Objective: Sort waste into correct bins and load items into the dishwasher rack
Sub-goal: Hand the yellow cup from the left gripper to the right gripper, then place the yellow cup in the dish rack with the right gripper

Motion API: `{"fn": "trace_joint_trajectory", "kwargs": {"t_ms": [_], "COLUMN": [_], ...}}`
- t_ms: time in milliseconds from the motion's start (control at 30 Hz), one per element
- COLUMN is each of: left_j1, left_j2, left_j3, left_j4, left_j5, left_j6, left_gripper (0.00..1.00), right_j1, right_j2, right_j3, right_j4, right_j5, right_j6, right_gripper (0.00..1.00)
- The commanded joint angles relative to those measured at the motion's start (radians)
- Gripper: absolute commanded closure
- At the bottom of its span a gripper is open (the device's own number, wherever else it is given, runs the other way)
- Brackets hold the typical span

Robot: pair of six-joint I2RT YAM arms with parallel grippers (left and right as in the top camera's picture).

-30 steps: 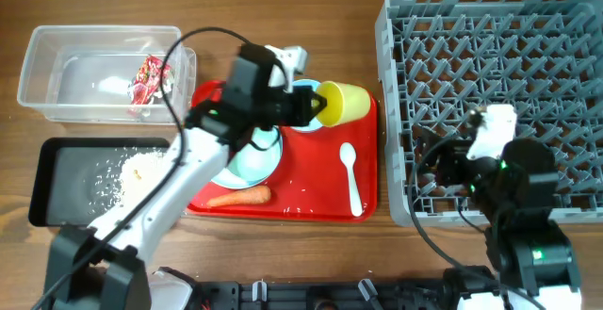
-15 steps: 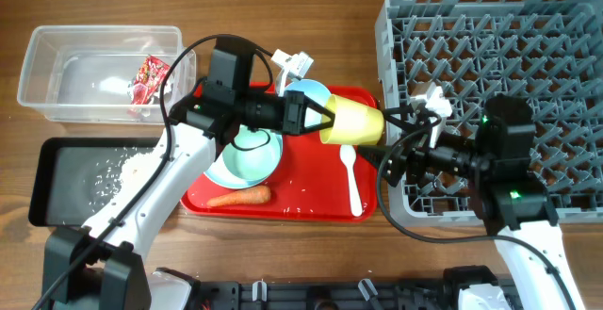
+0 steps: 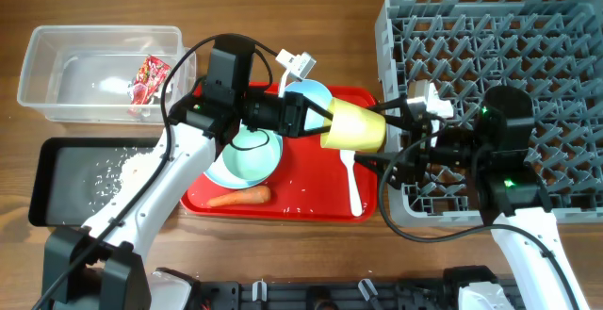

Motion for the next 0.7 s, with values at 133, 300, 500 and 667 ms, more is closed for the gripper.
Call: {"fn": "trace_joint_trajectory", "kwargs": {"t_ms": [133, 300, 500, 667], "left_j1": [0.002, 0.002, 0.002, 0.003], "left_j2": [0.004, 0.004, 0.004, 0.004], "left_j3": [0.006, 0.006, 0.006, 0.006], "left_j4": [0.003, 0.003, 0.002, -0.066], "left_j5": [0.026, 0.026, 0.009, -0.215], "left_j6": [0.002, 0.002, 0.002, 0.006], "left_gripper": [0.96, 0.96, 0.86, 0.66], "right_j1": [-0.002, -0.002, -0.002, -0.002], "right_j2": [0.005, 0.005, 0.005, 0.005], "right_j3": [0.021, 0.021, 0.021, 0.021], "right_j4": [0.006, 0.01, 0.005, -0.027], "right_j5": [-0.089, -0.043, 0.024, 0.189], "right_j6": [0.007, 0.01, 0.03, 0.063], "right_gripper": [0.23, 0.29, 0.41, 0.46]}}
